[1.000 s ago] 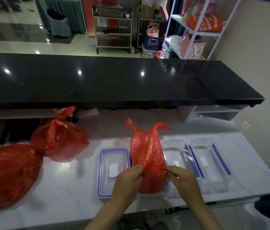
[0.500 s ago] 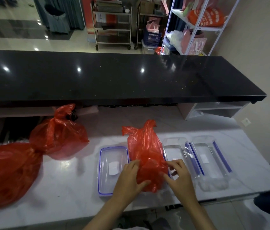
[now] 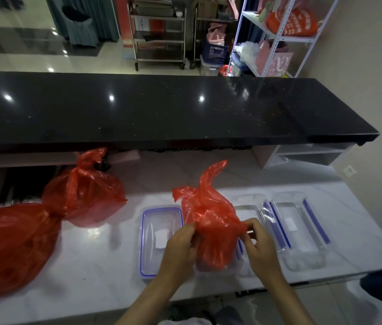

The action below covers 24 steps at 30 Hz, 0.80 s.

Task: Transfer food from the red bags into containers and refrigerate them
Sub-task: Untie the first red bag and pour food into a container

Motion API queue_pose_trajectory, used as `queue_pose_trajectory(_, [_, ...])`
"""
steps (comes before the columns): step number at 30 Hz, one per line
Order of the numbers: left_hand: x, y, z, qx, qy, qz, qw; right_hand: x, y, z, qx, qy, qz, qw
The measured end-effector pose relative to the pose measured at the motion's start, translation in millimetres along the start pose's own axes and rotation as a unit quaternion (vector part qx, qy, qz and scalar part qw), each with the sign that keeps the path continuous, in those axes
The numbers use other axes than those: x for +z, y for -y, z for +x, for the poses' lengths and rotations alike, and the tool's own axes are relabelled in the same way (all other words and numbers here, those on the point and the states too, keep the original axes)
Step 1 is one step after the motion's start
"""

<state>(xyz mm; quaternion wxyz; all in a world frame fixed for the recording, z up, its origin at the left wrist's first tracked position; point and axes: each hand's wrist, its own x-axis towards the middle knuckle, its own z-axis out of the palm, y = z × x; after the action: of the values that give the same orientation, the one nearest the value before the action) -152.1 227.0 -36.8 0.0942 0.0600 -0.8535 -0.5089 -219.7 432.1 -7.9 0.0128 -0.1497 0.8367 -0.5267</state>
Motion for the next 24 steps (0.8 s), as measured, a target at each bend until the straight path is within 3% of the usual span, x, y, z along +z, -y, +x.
queue_pose_trajectory(4, [-1, -7, 5, -0.024, -0.003, -0.089, 0.996, 2, 5, 6, 0.028, -0.010, 0.016, 0.999])
queue_pose_trajectory(7, [1, 4, 5, -0.020, 0.039, -0.043, 0.998, 5, -1, 2, 0.064, 0.019, -0.001, 0.998])
queue_pose_trajectory(10, [0, 15, -1, -0.017, 0.112, 0.017, 0.993, 2, -10, -11, 0.065, 0.098, -0.012, 0.993])
queue_pose_trajectory(13, [-2, 19, -4, -0.040, 0.131, 0.049, 0.989, 1, -22, -24, 0.041, 0.168, -0.098, 0.980])
queue_pose_trajectory(17, [-10, 16, -1, -0.020, 0.162, 0.067, 0.984, 10, -30, -18, -0.032, 0.104, -0.162, 0.981])
queue_pose_trajectory(21, [-16, 14, -3, 0.009, 0.242, 0.109, 0.964, 10, -16, -2, 0.013, 0.029, -0.085, 0.996])
queue_pose_trajectory(24, [-15, 12, -3, 0.014, 0.242, 0.154, 0.958, 11, -9, 4, 0.033, 0.020, -0.046, 0.998])
